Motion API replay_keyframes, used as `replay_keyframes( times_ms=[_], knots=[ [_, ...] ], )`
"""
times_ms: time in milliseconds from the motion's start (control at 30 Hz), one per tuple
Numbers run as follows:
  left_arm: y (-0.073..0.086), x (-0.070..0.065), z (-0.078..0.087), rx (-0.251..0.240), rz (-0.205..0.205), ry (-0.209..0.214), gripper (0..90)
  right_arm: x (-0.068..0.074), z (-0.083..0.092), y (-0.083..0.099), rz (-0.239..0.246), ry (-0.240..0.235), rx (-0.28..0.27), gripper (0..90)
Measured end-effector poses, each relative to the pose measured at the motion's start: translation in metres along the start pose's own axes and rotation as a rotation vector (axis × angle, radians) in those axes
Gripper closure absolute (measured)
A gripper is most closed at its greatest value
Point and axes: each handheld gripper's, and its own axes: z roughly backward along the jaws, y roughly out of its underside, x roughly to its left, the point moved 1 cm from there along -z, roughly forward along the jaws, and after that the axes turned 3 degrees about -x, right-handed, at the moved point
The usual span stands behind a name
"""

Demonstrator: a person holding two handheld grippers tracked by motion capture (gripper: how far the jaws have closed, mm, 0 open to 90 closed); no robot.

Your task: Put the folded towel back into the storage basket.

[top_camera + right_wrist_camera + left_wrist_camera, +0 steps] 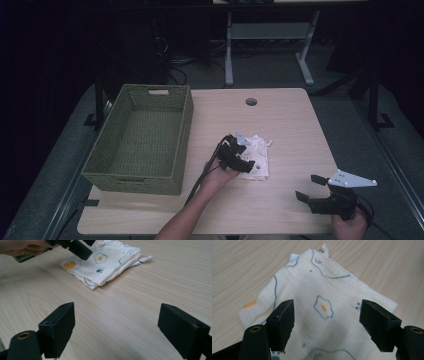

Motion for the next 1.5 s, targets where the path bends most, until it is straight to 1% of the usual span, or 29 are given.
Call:
replay_keyframes(
  times_ms=[200, 233, 267, 300, 333, 367, 433, 467, 500, 533, 667, 733, 767, 900, 933, 967, 1033, 1067, 1133, 1233, 1300, 1400, 1433, 1467, 1500],
  knots=[
    [-0.001, 0.005, -0.017, 0.032, 0.016, -0.019, 31.6, -0.001, 0.001, 0.000, -0.004, -0.002, -0.009, 13.8],
    [0.000, 0.006, -0.021, 0.049, 0.026, -0.022, 32.4, -0.001, 0.002, 0.000, -0.003, -0.004, -0.010, 13.8],
    [0.000, 0.006, -0.021, 0.049, 0.026, -0.022, 33.4, -0.001, 0.002, 0.000, -0.003, -0.004, -0.010, 13.8],
    [0.004, 0.007, -0.027, 0.078, 0.024, -0.027, 34.8, -0.001, 0.003, 0.000, 0.002, -0.004, -0.017, 13.8],
    [0.004, 0.007, -0.027, 0.078, 0.024, -0.027, 34.9, -0.001, 0.003, 0.000, 0.002, -0.004, -0.017, 13.8],
    [0.006, 0.007, -0.028, 0.060, 0.018, -0.032, 36.1, -0.001, 0.004, 0.000, 0.004, -0.006, -0.023, 13.8],
    [0.006, 0.007, -0.028, 0.058, 0.018, -0.035, 36.9, -0.002, 0.005, 0.000, 0.004, -0.004, -0.025, 13.8],
    [0.005, 0.007, -0.028, 0.059, 0.012, -0.033, 42.4, -0.002, 0.005, 0.000, -0.006, -0.002, -0.029, 13.8],
    [0.005, 0.007, -0.028, 0.059, 0.012, -0.033, 44.6, -0.002, 0.005, 0.000, -0.005, -0.002, -0.027, 13.8],
    [0.005, 0.007, -0.026, 0.070, 0.014, -0.029, 46.6, -0.002, 0.005, 0.000, -0.002, -0.001, -0.026, 13.8],
    [0.005, 0.006, -0.025, 0.070, 0.019, -0.033, 49.7, 0.001, 0.004, 0.000, 0.003, 0.000, -0.023, 13.8],
    [0.005, 0.005, -0.024, 0.073, 0.018, -0.030, 55.4, 0.002, 0.005, 0.000, 0.019, -0.008, -0.020, 13.8],
    [0.006, 0.004, -0.024, 0.074, 0.016, -0.029, 57.7, 0.002, 0.006, 0.000, 0.020, -0.005, -0.022, 13.8],
    [0.006, 0.002, -0.021, 0.081, 0.012, -0.026, 69.2, -0.002, 0.008, 0.001, -0.004, 0.005, -0.037, 13.8],
    [0.007, 0.001, -0.020, 0.088, 0.000, -0.022, 71.4, -0.002, 0.008, 0.001, -0.002, 0.005, -0.037, 13.9],
    [0.007, 0.000, -0.020, 0.091, 0.004, -0.022, 72.9, -0.001, 0.008, 0.001, 0.008, 0.004, -0.036, 13.9],
    [0.006, 0.000, -0.019, 0.094, 0.003, -0.019, 77.1, 0.000, 0.008, 0.001, 0.009, 0.003, -0.034, 13.8],
    [0.006, -0.001, -0.019, 0.097, -0.002, -0.016, 77.1, 0.000, 0.008, 0.001, 0.010, 0.000, -0.034, 13.8],
    [0.006, -0.001, -0.017, 0.114, -0.013, -0.005, 80.1, 0.002, 0.006, 0.000, 0.013, -0.003, -0.030, 13.8],
    [0.007, -0.002, -0.016, 0.125, -0.005, 0.001, 81.0, 0.002, 0.006, 0.000, 0.014, -0.005, -0.026, 13.8],
    [0.007, -0.004, -0.014, 0.141, -0.017, 0.014, 81.8, 0.003, 0.006, 0.000, 0.016, -0.006, -0.027, 13.8],
    [0.007, -0.003, -0.013, 0.144, -0.010, 0.021, 82.1, 0.002, 0.007, 0.000, 0.019, -0.003, -0.028, 13.8],
    [0.007, -0.001, -0.012, 0.147, 0.010, 0.035, 82.2, 0.002, 0.007, 0.001, 0.013, -0.003, -0.030, 13.8],
    [0.007, -0.001, -0.012, 0.147, 0.010, 0.035, 82.3, 0.002, 0.007, 0.001, 0.013, -0.003, -0.030, 13.8],
    [0.007, 0.000, -0.010, 0.150, 0.021, 0.047, 82.3, 0.001, 0.008, 0.001, 0.014, 0.001, -0.033, 13.8]
  ],
)
